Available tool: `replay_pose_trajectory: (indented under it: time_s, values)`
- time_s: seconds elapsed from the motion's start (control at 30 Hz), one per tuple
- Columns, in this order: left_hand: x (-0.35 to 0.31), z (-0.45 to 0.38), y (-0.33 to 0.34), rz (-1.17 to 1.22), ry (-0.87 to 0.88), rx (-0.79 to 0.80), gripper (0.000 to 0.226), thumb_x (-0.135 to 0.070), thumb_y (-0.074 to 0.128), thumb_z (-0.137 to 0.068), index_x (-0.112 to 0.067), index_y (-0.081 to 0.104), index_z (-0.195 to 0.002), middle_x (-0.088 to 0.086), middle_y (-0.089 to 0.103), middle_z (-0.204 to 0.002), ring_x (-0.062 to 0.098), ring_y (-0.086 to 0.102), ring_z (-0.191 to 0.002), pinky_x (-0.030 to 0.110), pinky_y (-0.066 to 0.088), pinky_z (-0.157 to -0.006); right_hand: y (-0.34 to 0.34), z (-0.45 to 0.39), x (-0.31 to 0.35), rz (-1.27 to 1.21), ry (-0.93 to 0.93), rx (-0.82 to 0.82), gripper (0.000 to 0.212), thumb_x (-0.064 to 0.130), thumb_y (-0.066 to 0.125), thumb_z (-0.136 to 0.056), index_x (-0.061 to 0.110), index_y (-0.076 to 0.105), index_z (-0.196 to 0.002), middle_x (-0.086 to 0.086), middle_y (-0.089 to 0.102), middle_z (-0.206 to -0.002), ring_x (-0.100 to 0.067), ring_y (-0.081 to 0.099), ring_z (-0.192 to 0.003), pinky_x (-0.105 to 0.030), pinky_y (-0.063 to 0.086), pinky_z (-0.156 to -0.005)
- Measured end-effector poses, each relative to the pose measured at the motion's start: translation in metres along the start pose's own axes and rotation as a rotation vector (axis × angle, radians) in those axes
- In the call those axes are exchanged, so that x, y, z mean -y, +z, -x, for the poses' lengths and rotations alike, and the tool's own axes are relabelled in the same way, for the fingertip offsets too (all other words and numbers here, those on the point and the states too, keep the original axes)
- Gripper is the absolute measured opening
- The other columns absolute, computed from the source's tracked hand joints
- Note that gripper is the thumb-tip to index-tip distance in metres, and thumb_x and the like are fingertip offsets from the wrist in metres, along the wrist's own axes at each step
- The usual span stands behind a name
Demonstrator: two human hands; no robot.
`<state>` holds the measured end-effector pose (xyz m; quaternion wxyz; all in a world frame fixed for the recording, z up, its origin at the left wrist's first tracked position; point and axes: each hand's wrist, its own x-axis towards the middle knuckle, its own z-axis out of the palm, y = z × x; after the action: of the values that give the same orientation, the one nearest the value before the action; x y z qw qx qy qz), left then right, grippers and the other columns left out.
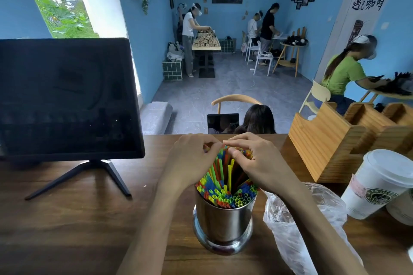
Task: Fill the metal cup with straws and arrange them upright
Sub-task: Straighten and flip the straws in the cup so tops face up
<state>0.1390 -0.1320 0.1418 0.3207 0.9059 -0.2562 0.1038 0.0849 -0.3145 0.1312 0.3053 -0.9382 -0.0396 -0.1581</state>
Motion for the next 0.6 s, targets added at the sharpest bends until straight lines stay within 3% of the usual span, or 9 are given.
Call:
replay_pose_trajectory:
  time_s: [0.23,0.4,0.5,0.6]
  values:
    - [0.001,-0.012,0.0,0.091,-0.053,0.13,0.016,-0.051,0.067,-0.088,-0.036,0.067,-0.083,-0.02,0.069,-0.085,-0.005,0.062,-0.085,0.023,0.052,-0.078,0.002,0.002,-0.002,-0.09,0.024,-0.052,0.021,0.032,0.058,-0.1,0.033,0.075,-0.112,0.023,0.066,-0.11,0.0,0.059,-0.107,-0.03,0.05,-0.097]
    - [0.006,-0.014,-0.001,0.248,-0.069,0.211,0.013,-0.044,0.072,-0.089,-0.033,0.069,-0.084,-0.014,0.07,-0.082,-0.002,0.063,-0.081,0.023,0.048,-0.076,0.002,0.003,-0.002,-0.103,0.03,-0.042,0.023,0.033,0.057,-0.101,0.031,0.075,-0.115,0.02,0.068,-0.113,0.001,0.059,-0.107,-0.028,0.049,-0.097]
    - [0.004,-0.013,-0.006,0.364,-0.104,0.128,0.01,-0.043,0.073,-0.089,-0.036,0.071,-0.083,-0.015,0.073,-0.084,-0.002,0.066,-0.083,0.018,0.048,-0.076,0.003,0.004,-0.001,-0.1,0.03,-0.043,0.023,0.035,0.057,-0.101,0.031,0.074,-0.115,0.018,0.066,-0.116,-0.001,0.058,-0.109,-0.034,0.05,-0.099]
    - [-0.009,-0.011,-0.017,0.562,-0.071,-0.091,0.008,-0.032,0.075,-0.089,-0.032,0.072,-0.081,-0.015,0.073,-0.082,-0.004,0.064,-0.074,0.013,0.049,-0.069,0.002,0.005,0.001,-0.122,0.009,-0.054,0.027,0.044,0.054,-0.101,0.034,0.069,-0.121,0.019,0.062,-0.125,-0.001,0.054,-0.12,-0.04,0.047,-0.105]
